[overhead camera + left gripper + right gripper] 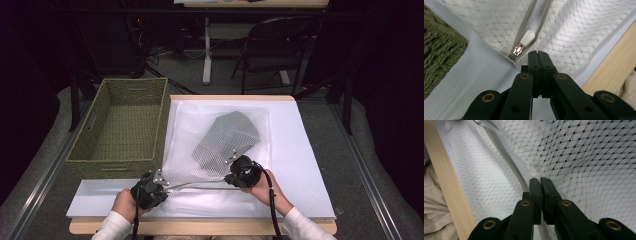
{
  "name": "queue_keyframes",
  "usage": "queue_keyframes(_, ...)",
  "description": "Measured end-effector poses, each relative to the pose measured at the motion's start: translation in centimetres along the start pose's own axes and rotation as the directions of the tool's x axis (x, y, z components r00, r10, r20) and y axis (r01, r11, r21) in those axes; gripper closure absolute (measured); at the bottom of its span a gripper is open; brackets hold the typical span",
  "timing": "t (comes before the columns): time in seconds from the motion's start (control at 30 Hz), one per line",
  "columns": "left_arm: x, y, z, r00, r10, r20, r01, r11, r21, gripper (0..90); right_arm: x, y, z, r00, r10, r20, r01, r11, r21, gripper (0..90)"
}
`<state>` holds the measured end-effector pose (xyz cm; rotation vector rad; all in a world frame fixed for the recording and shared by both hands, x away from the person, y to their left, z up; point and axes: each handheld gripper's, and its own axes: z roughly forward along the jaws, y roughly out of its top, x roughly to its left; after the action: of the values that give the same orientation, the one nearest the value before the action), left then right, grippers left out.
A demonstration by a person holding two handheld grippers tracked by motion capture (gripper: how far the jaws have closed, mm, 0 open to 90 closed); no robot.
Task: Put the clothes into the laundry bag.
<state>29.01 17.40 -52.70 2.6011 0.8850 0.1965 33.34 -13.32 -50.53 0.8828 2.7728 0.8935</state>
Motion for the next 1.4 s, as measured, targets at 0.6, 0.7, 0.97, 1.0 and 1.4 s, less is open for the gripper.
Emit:
queue_keyframes(0.6, 0.1, -0.2, -0.3, 0.9999, 0.006, -0.01, -0.006, 1.0, 0.003, 90.0, -0.1, -0.7, 2.1, 0.9999, -0.011, 0.009, 0.01, 0.99, 0.137, 88.7)
queue_keyframes(0.7, 0.0, -0.3, -0.5, 0.9999, 0.011, -0.002, -0.011, 0.9999, 0.005, 90.0, -0.1, -0.7, 2.1, 0.9998, -0.018, 0.007, 0.017, 0.99, 0.143, 89.0)
queue_keyframes(0.97, 0.0, -0.5, -0.5, 0.9979, 0.016, 0.063, -0.017, 0.9998, 0.005, 89.0, -0.4, -1.2, 2.3, 0.9984, -0.052, 0.024, 0.046, 0.978, 0.204, 89.1)
queue_keyframes(1.0, -0.1, -0.5, -0.6, 0.9981, 0.021, 0.058, -0.02, 0.9998, -0.005, 89.0, -0.4, -1.2, 2.3, 0.9984, -0.052, 0.024, 0.046, 0.978, 0.204, 89.1)
queue_keyframes(1.4, 0.6, -0.9, -2.2, 0.9957, -0.092, -0.005, 0.091, 0.992, -0.087, 52.5, 0.4, -0.8, -0.3, 0.9951, -0.077, 0.061, 0.068, 0.989, 0.13, 65.0)
